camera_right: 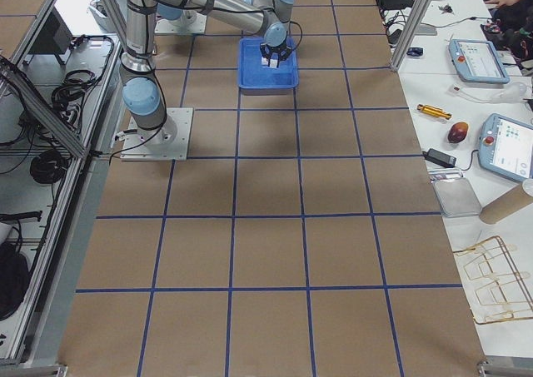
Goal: Assemble white blocks and place on blue tray
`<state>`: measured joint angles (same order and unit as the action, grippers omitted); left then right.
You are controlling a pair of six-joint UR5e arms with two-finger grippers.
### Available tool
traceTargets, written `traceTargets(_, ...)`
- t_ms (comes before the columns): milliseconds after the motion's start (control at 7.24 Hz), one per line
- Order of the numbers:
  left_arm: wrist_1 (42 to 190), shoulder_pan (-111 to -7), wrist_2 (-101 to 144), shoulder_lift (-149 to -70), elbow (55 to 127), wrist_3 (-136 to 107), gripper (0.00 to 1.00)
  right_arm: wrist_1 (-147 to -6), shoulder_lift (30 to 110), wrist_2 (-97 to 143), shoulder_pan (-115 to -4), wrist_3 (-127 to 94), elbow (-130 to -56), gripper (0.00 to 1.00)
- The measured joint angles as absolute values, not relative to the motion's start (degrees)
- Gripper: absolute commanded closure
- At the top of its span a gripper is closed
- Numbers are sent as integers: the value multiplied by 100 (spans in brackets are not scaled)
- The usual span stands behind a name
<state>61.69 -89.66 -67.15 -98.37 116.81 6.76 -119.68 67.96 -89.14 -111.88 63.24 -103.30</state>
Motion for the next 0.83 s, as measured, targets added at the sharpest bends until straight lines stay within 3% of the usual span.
traceTargets(829, 6204, -8928, -6707, -9817, 11681, 694, 0, -12269, 6700, -8869, -11327, 6103, -10542, 100)
